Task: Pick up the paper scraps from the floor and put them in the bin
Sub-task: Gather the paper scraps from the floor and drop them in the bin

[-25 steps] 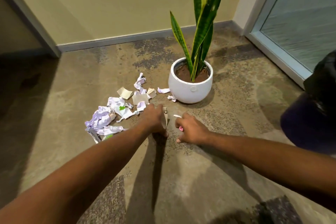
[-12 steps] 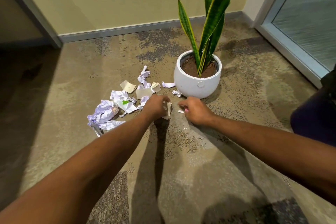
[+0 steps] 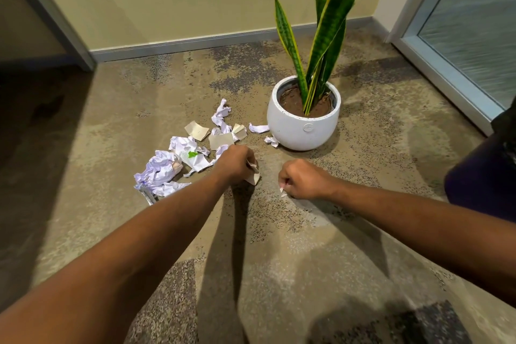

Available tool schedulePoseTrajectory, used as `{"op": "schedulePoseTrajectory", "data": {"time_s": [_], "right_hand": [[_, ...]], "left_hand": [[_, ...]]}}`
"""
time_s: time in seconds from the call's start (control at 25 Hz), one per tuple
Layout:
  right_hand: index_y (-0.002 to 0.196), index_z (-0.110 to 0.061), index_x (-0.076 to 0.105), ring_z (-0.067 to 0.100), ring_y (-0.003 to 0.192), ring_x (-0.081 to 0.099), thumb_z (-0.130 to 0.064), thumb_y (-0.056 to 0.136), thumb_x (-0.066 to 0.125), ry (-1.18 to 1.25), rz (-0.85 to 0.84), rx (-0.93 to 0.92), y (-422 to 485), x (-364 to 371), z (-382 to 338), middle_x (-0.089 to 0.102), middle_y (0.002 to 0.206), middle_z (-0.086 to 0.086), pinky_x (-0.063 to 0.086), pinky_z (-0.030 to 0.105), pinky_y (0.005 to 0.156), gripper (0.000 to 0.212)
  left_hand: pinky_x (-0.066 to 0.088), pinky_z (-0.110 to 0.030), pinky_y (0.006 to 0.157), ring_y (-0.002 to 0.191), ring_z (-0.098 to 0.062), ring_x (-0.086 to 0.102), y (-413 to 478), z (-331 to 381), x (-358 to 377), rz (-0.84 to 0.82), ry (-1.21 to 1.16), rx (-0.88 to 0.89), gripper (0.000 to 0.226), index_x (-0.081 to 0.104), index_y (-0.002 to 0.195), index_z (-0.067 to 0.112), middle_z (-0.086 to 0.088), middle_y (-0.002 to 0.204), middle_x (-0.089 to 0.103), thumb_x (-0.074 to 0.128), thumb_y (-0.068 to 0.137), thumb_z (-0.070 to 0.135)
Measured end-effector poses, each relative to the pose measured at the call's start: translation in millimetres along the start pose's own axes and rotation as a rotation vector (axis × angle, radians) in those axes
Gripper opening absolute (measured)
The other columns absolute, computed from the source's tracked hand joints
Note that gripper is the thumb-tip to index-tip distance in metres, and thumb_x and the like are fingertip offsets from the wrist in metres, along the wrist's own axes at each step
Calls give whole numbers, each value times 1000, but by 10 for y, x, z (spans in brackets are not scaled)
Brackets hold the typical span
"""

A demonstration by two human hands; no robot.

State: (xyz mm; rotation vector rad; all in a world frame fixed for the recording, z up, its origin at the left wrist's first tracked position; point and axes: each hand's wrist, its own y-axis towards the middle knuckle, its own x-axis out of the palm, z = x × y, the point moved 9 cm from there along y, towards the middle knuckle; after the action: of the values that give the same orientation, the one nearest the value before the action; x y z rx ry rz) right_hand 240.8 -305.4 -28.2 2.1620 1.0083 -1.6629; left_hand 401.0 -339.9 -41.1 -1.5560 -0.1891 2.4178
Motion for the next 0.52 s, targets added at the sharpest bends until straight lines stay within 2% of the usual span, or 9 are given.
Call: {"op": "schedulePoseTrajectory", "data": {"time_s": [0.12, 0.28, 0.4, 0.52], "right_hand": [[94, -12, 77, 0, 79, 58, -7, 95, 72, 42, -19, -14, -99, 74, 5, 68, 94, -3, 40, 9, 63, 7], [99, -11, 77, 11, 88, 69, -7, 99, 68, -31, -25, -69, -139, 143, -97, 71, 97, 0, 55, 18, 73, 10], [92, -9, 73, 14, 84, 69, -1, 97, 62, -66, -60, -82, -153, 220, -162, 68, 94, 3, 60, 25, 74, 14], [85, -4, 67, 13, 74, 67, 5, 91, 64, 140, -59, 95, -148, 199, -35, 67, 85, 5, 57, 22, 64, 12]], "left_hand": [[57, -35, 76, 99, -27, 72, -28, -172, -24, 39, -117, -42, 13, 77, 95, 7, -10, 101, 78, 79, 83, 2], [65, -52, 80, 91, -32, 77, -98, -504, 18, 18, -339, -204, 16, 75, 97, -1, -18, 100, 76, 75, 86, -11], [66, -54, 79, 87, -36, 78, -162, -579, 35, -5, -428, -266, 14, 70, 100, -3, -20, 105, 75, 76, 88, -8], [67, -49, 74, 76, -33, 80, -219, -549, 82, -21, -551, -337, 26, 64, 117, -5, -21, 91, 75, 75, 94, 1]]}}
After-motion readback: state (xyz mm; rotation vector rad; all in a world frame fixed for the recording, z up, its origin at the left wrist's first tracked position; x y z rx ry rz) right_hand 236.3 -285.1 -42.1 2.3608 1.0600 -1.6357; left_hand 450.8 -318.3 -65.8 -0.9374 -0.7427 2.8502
